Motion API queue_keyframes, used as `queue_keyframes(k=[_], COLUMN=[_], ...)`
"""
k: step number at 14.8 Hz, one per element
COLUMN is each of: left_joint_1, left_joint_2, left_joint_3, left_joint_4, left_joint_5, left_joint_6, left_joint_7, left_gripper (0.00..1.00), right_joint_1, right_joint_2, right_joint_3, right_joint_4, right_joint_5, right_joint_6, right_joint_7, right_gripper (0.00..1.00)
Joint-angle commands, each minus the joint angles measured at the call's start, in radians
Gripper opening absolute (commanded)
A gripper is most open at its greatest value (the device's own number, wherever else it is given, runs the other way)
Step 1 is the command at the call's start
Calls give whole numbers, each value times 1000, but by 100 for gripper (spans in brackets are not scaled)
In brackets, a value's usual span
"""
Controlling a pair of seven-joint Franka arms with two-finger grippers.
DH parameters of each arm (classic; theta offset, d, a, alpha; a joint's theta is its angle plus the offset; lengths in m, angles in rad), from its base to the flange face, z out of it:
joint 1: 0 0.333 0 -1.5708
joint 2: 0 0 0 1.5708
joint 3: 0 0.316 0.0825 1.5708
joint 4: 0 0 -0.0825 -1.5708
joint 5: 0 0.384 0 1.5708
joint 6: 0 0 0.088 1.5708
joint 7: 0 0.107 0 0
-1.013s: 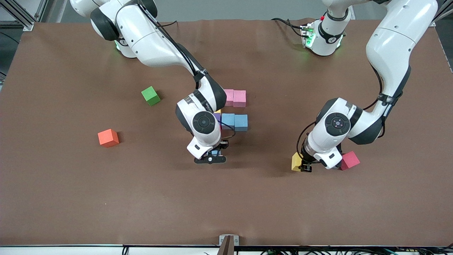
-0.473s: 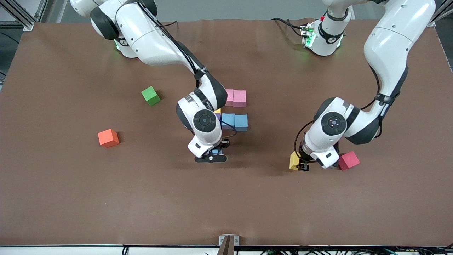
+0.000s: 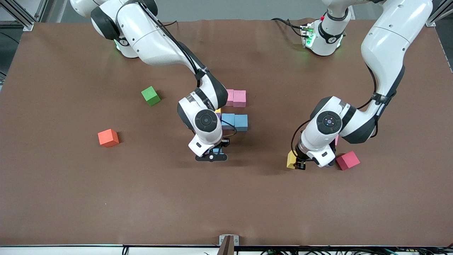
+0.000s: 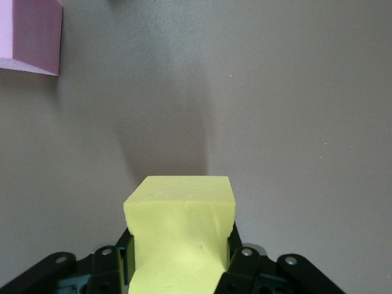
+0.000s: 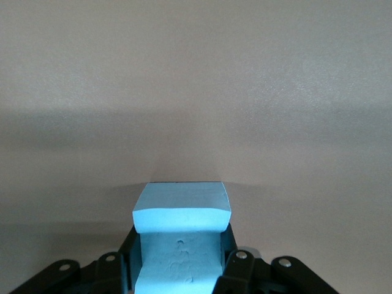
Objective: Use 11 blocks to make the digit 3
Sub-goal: 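Lower the light blue cube beside the column and open the right gripper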
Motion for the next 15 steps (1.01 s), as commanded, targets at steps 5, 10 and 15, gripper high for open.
queue_keyframes(k=[5, 10, 15], left_joint_1=[0, 3, 6], left_joint_2=[6, 7, 6], left_joint_3=[0, 0, 0], left_joint_4=[19, 20, 20], left_joint_5=[-3, -3, -3], left_joint_6=[-14, -14, -14], left_joint_7=[-2, -1, -2], left_gripper=[42, 42, 43], right_joint_1=[11, 12, 14], right_joint_2=[-40, -39, -37], right_joint_3=[-3, -3, -3], right_joint_4=[-59, -60, -60], right_joint_5=[-1, -1, -1], right_joint_6=[7, 11, 13], right_joint_7=[17, 17, 17], right_gripper=[0, 0, 2])
